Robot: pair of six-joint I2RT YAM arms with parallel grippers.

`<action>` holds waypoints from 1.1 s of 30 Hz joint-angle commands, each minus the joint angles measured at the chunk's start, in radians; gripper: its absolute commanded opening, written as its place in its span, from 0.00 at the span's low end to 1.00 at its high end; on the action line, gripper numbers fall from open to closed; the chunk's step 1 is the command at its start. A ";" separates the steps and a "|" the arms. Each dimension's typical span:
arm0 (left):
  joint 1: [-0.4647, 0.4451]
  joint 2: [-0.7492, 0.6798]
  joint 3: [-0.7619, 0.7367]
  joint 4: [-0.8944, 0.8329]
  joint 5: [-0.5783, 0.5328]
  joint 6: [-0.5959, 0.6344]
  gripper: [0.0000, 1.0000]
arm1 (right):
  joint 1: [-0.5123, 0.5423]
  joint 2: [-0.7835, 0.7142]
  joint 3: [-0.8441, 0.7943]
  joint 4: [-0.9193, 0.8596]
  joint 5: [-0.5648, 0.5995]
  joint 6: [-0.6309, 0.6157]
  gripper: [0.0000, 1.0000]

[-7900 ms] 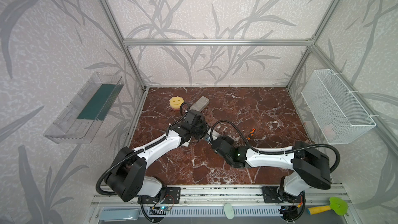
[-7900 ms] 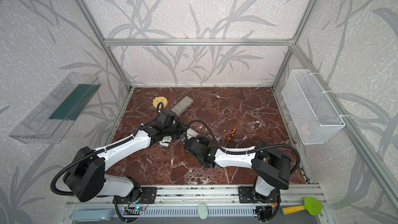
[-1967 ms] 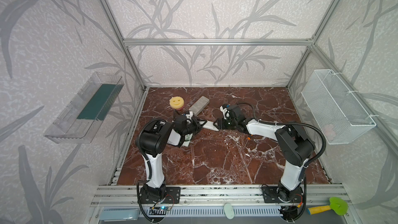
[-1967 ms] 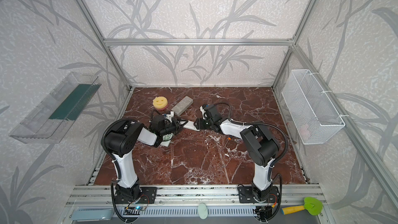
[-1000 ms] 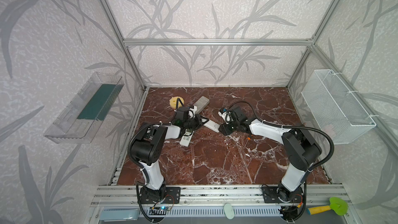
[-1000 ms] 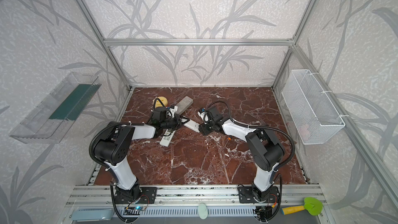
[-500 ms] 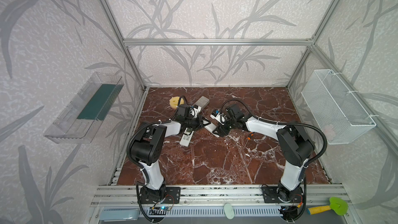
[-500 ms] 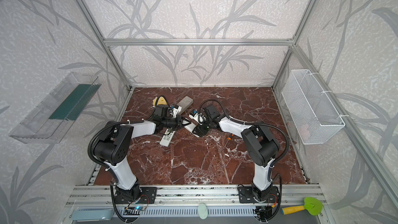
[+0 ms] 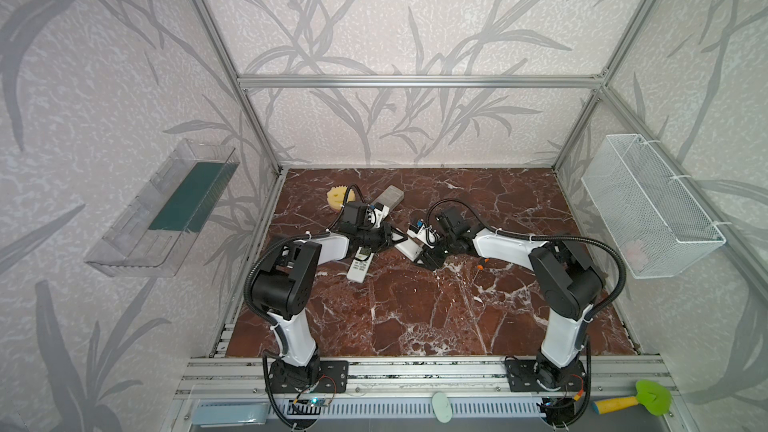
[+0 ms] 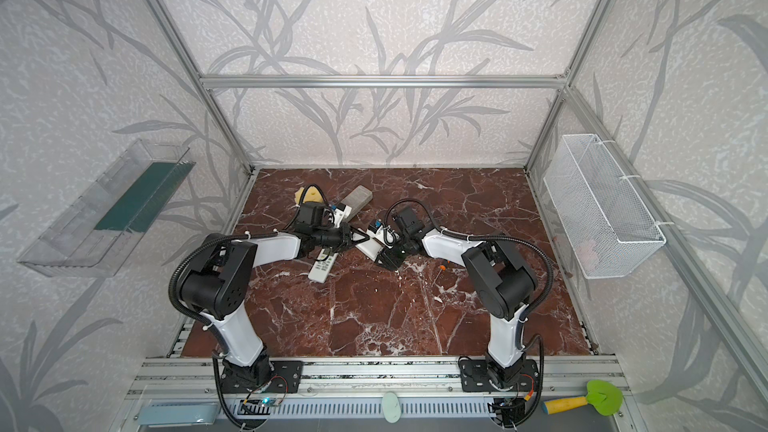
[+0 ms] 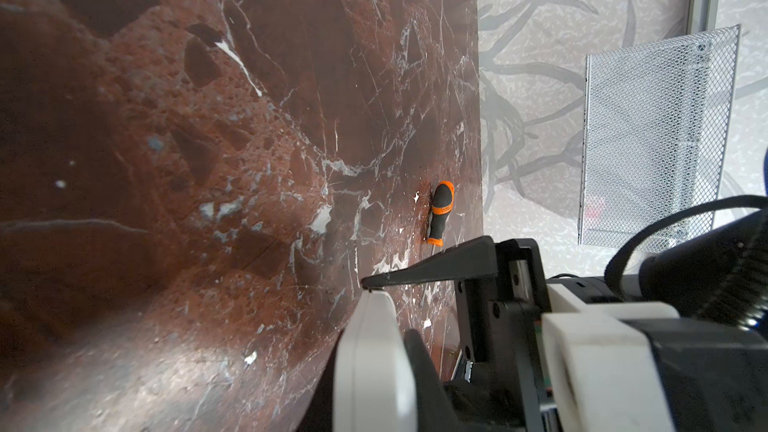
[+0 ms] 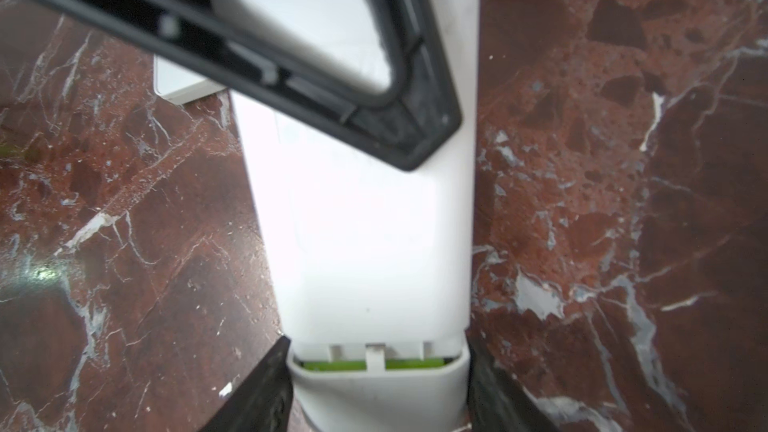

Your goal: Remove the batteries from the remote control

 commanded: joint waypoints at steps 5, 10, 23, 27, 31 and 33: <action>0.009 -0.029 0.029 -0.011 0.026 0.031 0.00 | 0.005 -0.052 -0.015 -0.032 0.051 -0.015 0.53; 0.012 -0.025 0.032 -0.053 0.007 0.071 0.00 | 0.005 -0.075 -0.009 -0.059 0.056 -0.030 0.52; 0.026 0.029 0.024 -0.047 0.008 0.093 0.00 | -0.078 -0.136 -0.051 -0.059 -0.019 0.016 0.59; 0.029 0.041 0.025 -0.021 0.008 0.077 0.00 | -0.080 -0.136 -0.054 -0.050 -0.014 0.029 0.60; 0.035 0.052 0.025 -0.002 0.004 0.067 0.00 | -0.084 -0.124 -0.049 -0.034 0.010 0.057 0.60; 0.034 0.059 0.027 0.009 0.006 0.061 0.00 | -0.084 -0.114 -0.043 -0.023 0.063 0.095 0.60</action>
